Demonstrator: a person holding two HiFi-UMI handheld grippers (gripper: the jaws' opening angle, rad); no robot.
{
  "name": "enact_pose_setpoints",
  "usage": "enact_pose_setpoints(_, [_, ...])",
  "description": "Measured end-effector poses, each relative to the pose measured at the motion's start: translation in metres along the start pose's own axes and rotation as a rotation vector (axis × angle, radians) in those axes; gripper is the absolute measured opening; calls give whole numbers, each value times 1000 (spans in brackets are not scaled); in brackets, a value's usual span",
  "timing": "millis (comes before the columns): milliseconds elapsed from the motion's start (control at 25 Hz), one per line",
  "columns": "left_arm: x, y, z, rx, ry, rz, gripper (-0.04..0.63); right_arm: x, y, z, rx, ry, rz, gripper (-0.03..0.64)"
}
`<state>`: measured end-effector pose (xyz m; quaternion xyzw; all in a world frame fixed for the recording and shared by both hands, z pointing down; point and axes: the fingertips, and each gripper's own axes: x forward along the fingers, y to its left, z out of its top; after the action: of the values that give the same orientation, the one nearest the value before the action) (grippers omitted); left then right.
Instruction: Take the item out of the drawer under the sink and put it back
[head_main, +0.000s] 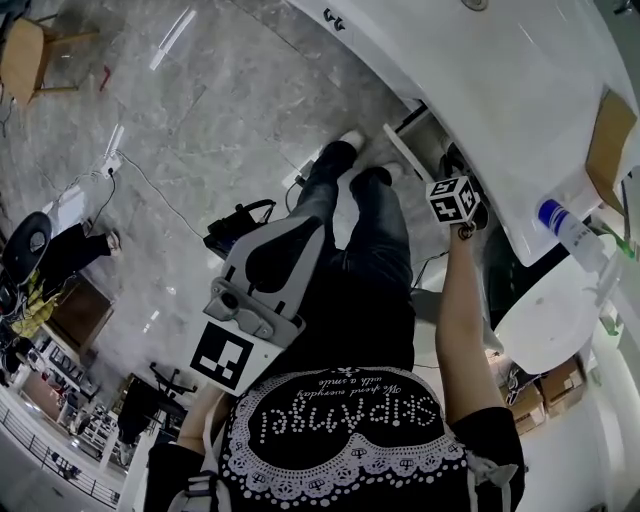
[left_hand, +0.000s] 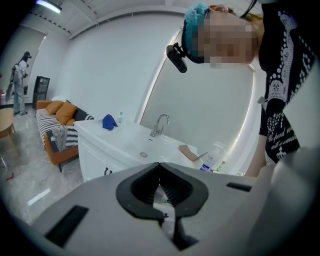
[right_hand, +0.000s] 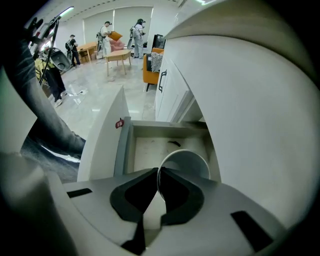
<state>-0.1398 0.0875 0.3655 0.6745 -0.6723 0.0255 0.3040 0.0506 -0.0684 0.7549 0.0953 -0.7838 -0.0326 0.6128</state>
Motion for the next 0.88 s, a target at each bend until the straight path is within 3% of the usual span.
enact_pose_setpoints(640, [8,3,3,8,22,-15,5,7,-13,3,81,-7,-10,26])
enact_pose_setpoints(880, [10,10,10,12,15,-18,5,7,-10,7,53,1,-4,28])
